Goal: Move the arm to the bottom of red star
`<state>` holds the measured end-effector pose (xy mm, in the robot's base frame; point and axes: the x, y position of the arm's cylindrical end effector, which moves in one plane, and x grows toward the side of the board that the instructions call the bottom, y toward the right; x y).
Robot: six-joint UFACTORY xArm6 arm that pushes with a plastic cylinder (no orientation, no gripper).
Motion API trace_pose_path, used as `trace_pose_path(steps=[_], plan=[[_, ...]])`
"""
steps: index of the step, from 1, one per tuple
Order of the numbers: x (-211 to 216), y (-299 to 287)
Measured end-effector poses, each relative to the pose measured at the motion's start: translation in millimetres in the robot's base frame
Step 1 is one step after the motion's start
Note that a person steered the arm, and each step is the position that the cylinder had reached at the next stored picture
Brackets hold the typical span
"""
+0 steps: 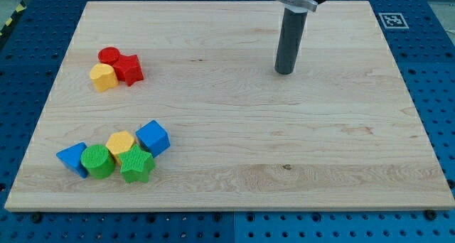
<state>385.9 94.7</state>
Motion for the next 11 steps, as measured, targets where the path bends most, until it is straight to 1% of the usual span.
trace_pose_path(steps=[2, 3, 4, 5, 6, 7, 8, 9, 11], plan=[[-2, -9], [-3, -82], [21, -106], [48, -145], [66, -198], [66, -220], [65, -268], [64, -274], [20, -274]])
